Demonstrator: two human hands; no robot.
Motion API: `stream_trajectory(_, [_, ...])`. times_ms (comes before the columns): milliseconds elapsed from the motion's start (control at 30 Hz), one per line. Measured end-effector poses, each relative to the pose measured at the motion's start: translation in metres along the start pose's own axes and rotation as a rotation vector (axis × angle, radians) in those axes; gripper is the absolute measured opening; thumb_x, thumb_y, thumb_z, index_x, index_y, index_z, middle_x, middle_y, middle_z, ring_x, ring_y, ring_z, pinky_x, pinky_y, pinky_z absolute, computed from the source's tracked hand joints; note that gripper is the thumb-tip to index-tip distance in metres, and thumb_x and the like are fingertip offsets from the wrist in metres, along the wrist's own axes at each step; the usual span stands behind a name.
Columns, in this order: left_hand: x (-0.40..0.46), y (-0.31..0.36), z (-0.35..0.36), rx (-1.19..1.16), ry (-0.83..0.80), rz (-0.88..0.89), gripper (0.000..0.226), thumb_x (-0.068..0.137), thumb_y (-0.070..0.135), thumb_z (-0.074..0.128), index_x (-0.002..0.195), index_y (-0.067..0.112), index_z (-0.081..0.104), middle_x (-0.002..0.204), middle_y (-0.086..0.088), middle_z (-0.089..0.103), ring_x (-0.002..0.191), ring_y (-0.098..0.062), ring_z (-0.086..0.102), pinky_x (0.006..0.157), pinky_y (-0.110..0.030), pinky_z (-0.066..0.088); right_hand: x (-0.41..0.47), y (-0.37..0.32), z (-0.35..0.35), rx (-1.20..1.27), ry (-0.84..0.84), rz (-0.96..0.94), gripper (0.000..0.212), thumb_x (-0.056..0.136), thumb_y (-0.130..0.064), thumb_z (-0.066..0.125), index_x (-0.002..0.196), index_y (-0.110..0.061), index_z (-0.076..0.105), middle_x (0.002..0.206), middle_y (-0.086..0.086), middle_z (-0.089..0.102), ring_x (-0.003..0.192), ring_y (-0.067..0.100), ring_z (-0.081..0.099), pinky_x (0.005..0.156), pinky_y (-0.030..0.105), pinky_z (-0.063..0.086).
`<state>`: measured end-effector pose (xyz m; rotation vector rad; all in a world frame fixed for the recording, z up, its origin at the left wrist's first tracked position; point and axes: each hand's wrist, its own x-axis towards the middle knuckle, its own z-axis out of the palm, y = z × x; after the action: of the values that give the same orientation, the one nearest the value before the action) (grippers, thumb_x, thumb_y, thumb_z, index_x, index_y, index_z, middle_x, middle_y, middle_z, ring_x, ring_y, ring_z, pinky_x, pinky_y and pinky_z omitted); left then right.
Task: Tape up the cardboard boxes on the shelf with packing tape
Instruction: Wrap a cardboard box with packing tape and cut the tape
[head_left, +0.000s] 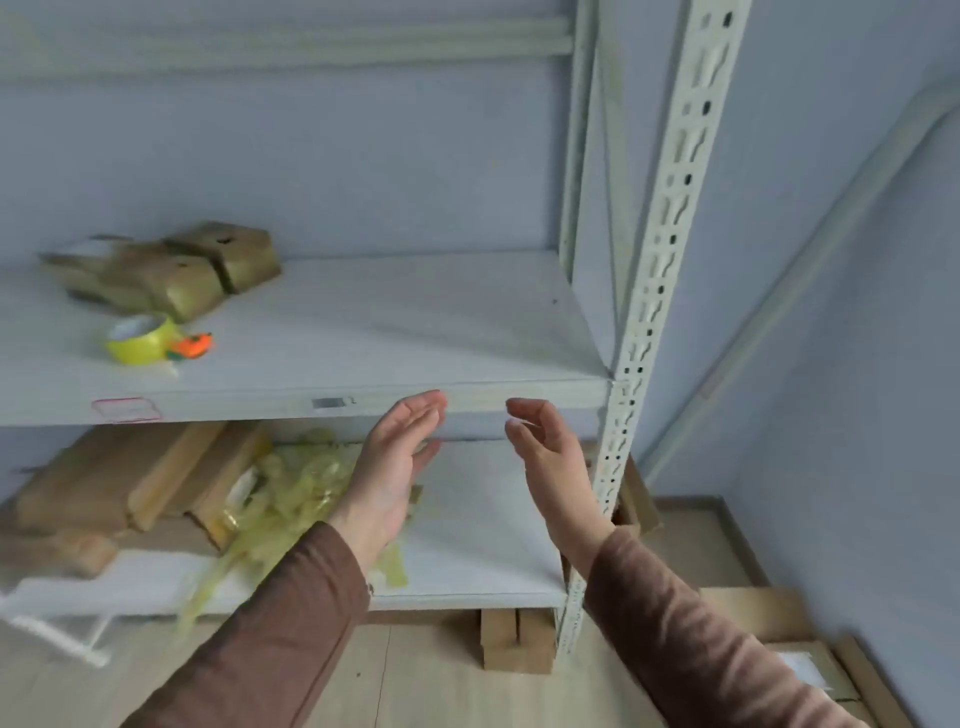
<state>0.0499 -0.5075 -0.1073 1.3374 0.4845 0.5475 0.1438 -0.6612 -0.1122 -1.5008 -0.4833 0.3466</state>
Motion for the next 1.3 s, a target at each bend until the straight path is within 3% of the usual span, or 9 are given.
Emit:
stream_trajectory(67, [-0.002,0.019,-0.037,-0.006,0.056,0.013,0.022,0.102,0.017,0.059,0.121,0.021,0.070,0.128,0.008,0.071,0.130,-0.009,0.058,0.111,-0.035,0.043,0.004,-0.010,0.038,0.046,-0.056,0.003,0.020,0.102,-0.017,0.059,0.117,-0.029,0.065,0.120,-0.013,0.066,0.102,-0.007,0.061,0.091,0.021,0.046])
stream_trajectory(233, [0.008,0.060,-0.115,-0.094,0.191,0.057,0.019,0.103,0.016,0.058,0.116,0.021,0.071,0.128,0.005,0.072,0.127,-0.012,0.061,0.108,-0.034,0.046,0.030,-0.039,0.126,0.216,-0.169,0.065,0.018,0.102,-0.011,0.057,0.116,-0.018,0.066,0.118,-0.005,0.065,0.117,0.017,0.061,0.103,0.038,0.052])
stream_trajectory(400, [0.041,0.084,-0.171,-0.095,0.223,0.093,0.022,0.104,0.017,0.057,0.121,0.021,0.070,0.130,0.008,0.070,0.129,-0.008,0.059,0.108,-0.034,0.045,0.068,-0.051,0.184,0.270,-0.235,0.052,0.018,0.102,-0.009,0.054,0.116,-0.014,0.064,0.120,-0.001,0.061,0.127,0.026,0.058,0.108,0.046,0.050])
stream_trajectory(667, [0.132,0.122,-0.232,-0.071,0.291,0.143,0.021,0.106,0.015,0.053,0.122,0.019,0.067,0.137,0.004,0.065,0.134,-0.012,0.054,0.116,-0.039,0.039,0.166,-0.060,0.274,0.251,-0.295,0.027,0.017,0.102,-0.010,0.055,0.116,-0.012,0.063,0.120,-0.001,0.060,0.126,0.026,0.057,0.107,0.045,0.050])
stream_trajectory(800, [0.164,0.139,-0.262,-0.058,0.340,0.163,0.020,0.106,0.014,0.053,0.121,0.017,0.066,0.138,0.004,0.064,0.135,-0.011,0.052,0.117,-0.038,0.037,0.207,-0.068,0.316,0.227,-0.339,0.014,0.016,0.102,-0.010,0.056,0.116,-0.013,0.063,0.116,-0.002,0.060,0.115,0.020,0.059,0.105,0.044,0.049])
stream_trajectory(900, [0.182,0.144,-0.291,-0.030,0.367,0.166,0.020,0.106,0.015,0.054,0.120,0.017,0.067,0.138,0.004,0.064,0.136,-0.010,0.051,0.117,-0.035,0.036,0.229,-0.066,0.348,0.207,-0.376,0.031,0.019,0.102,-0.011,0.056,0.119,-0.014,0.065,0.118,-0.003,0.063,0.122,0.023,0.060,0.106,0.041,0.047])
stream_trajectory(1067, [0.211,0.155,-0.345,-0.010,0.396,0.185,0.025,0.104,0.015,0.058,0.127,0.016,0.068,0.133,0.011,0.067,0.130,0.000,0.054,0.115,-0.030,0.035,0.253,-0.063,0.396,0.213,-0.433,0.104,0.025,0.105,-0.015,0.054,0.128,-0.020,0.064,0.132,0.001,0.064,0.125,0.018,0.059,0.111,0.042,0.047])
stream_trajectory(1300, [0.263,0.170,-0.455,0.096,0.457,0.179,0.023,0.103,0.015,0.057,0.119,0.027,0.069,0.127,0.014,0.063,0.122,0.004,0.052,0.113,-0.029,0.031,0.280,-0.057,0.471,0.243,-0.460,0.279,0.041,0.104,-0.017,0.057,0.145,-0.015,0.053,0.134,0.004,0.061,0.127,0.021,0.057,0.104,0.038,0.050])
